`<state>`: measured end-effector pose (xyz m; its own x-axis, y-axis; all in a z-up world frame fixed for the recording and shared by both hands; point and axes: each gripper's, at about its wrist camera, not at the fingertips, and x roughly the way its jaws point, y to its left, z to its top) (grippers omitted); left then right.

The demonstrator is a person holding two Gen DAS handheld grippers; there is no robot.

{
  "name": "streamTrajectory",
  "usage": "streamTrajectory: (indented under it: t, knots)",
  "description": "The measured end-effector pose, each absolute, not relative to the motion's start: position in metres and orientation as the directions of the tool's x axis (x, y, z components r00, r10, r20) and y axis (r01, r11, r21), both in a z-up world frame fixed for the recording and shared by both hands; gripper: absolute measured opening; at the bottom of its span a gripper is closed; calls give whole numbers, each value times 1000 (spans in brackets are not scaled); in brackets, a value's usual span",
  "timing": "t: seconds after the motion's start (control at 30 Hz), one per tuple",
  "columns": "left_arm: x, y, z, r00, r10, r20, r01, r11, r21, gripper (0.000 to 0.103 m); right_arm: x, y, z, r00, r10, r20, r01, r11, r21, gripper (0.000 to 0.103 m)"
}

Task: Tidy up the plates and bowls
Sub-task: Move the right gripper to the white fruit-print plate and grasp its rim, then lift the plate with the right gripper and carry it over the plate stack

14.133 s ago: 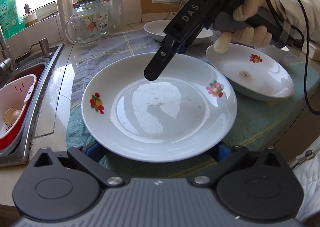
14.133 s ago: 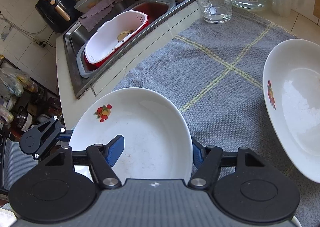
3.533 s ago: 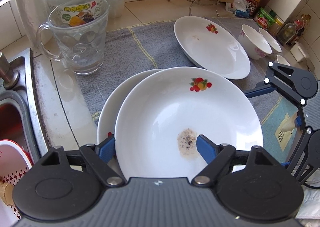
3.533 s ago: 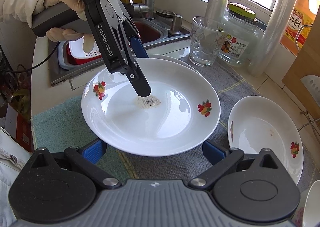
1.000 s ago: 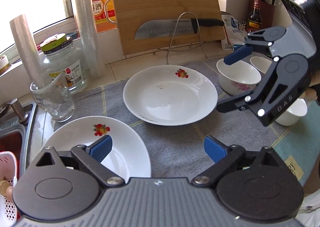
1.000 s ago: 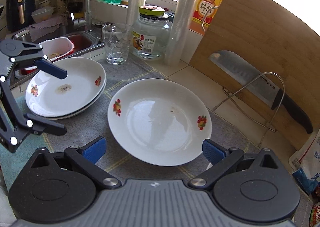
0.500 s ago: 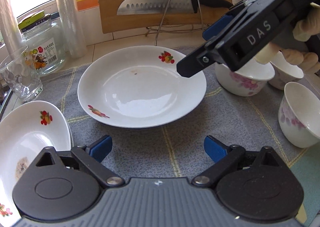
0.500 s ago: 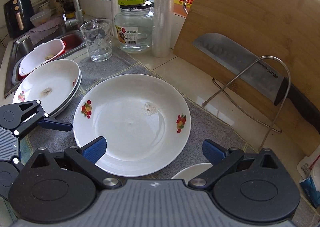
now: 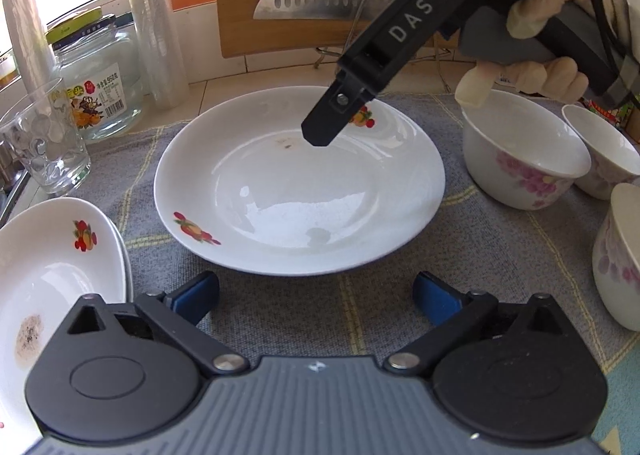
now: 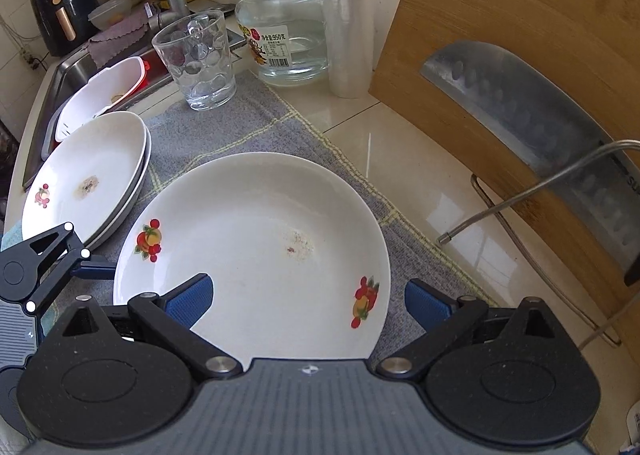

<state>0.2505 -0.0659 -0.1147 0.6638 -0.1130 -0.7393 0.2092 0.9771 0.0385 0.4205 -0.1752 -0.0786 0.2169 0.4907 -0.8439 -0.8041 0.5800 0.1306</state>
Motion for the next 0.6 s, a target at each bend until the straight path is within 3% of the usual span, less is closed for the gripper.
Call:
streamTrajectory:
  t: [0.13, 0.33, 0.6]
  knots:
    - [251, -66, -115, 675, -105, -730, 199, 979, 43, 103, 437, -169, -88, 152, 502, -851, -808, 559, 185, 102]
    - [252, -67, -114, 689, -83, -720, 193, 978, 72, 102, 451, -165, -95, 112, 510, -853, -812, 541, 217, 88]
    - [257, -65, -111, 711, -72, -700, 184, 979, 87, 102, 463, -163, -97, 50, 545, -837, -807, 516, 287, 79]
